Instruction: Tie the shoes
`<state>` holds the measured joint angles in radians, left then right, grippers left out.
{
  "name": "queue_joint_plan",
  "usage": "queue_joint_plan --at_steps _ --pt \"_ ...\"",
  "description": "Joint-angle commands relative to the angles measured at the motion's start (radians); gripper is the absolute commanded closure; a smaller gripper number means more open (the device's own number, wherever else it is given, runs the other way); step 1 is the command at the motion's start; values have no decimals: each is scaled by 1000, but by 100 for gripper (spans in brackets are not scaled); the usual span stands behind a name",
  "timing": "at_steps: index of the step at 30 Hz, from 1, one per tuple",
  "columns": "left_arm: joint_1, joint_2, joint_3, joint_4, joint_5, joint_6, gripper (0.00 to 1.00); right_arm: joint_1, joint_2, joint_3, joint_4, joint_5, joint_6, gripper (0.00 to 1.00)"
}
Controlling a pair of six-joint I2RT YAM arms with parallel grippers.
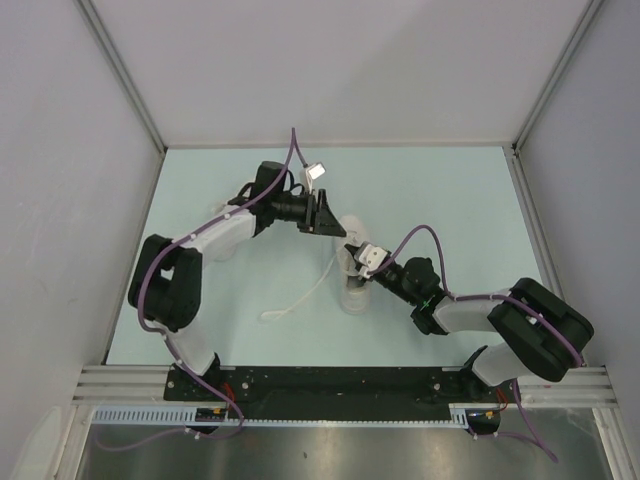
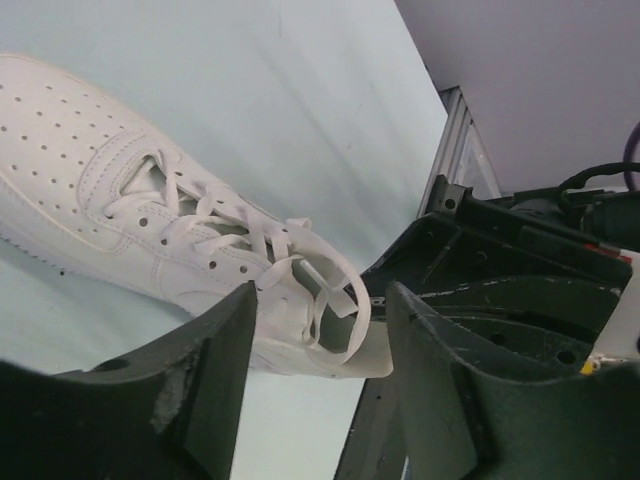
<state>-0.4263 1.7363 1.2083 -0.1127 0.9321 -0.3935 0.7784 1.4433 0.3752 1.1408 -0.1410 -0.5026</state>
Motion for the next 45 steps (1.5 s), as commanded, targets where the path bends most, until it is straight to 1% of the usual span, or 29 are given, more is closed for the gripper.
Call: queue_joint_plan --at_steps 1,5,6,8,9,10,11,12,14,16,17,20,21,22,23,24,25,26,28,29,31,32,34,35,36,38,39,43,45 --pt "-8 23 34 71 53 -70 45 9 3 -1 74 -8 -25 100" --pt "-8 43 43 93 73 -90 58 9 6 1 71 -5 -37 100" --pt "-8 48 45 99 79 -94 66 9 6 2 68 -8 -40 100" --pt "-8 52 46 102 99 -97 72 10 9 7 63 -6 -40 100" --pt "-6 52 46 102 105 -100 80 9 9 10 57 -6 -42 100" --pt "-6 55 48 105 115 -100 85 10 12 10 56 -6 -42 100" --pt "-6 52 46 105 116 -100 95 10 9 17 47 -8 -45 100" --pt "-3 49 46 107 114 -99 100 12 2 22 18 0 -51 94" --pt "1 42 45 108 106 -100 100 10 -39 22 -13 6 -65 84" --pt "12 37 50 140 91 -91 100 -11 -98 22 -105 -17 -71 76" --pt "17 29 53 146 71 -88 100 -16 -168 25 -212 -53 -76 67" --pt "23 28 77 156 30 -65 100 -22 -282 31 -375 -118 -85 54" --pt "23 26 85 160 21 -53 100 -22 -350 40 -473 -129 -88 45" --pt "23 26 88 169 11 -51 100 -22 -377 47 -524 -141 -85 40" --pt "23 23 88 191 2 -48 100 -22 -406 63 -582 -160 -77 37" --pt "23 16 88 196 -21 -36 100 -24 -426 105 -704 -184 -70 37" --pt "23 12 88 200 -36 -28 100 -28 -446 132 -764 -207 -62 39" --pt "23 8 86 205 -51 -21 100 -28 -443 161 -880 -244 -44 40" --pt "23 -9 70 211 -107 -1 100 -31 -411 250 -1002 -320 -39 43" --pt "23 -15 63 211 -124 8 100 -37 -399 269 -1067 -391 -21 44" --pt "24 -32 37 229 -159 16 100 -36 -358 303 -1082 -428 24 51" --pt "26 -34 31 234 -168 16 100 -34 -336 318 -1110 -472 41 53" --pt "32 -24 27 220 -197 19 100 -19 -299 343 -1122 -497 81 58" --pt "38 -20 23 220 -197 13 100 -16 -259 364 -1118 -523 94 64" --pt "40 -14 20 219 -196 12 100 -11 -239 367 -1100 -531 137 67" --pt "43 0 20 206 -194 19 100 -1 -190 373 -1054 -574 156 70" --pt "44 2 17 199 -193 22 100 13 -172 373 -1041 -569 154 70" --pt "44 6 -16 231 -187 5 100 145 -66 381 -985 -452 128 74" --pt "44 15 -33 238 -181 -4 100 189 -12 392 -920 -399 134 75"
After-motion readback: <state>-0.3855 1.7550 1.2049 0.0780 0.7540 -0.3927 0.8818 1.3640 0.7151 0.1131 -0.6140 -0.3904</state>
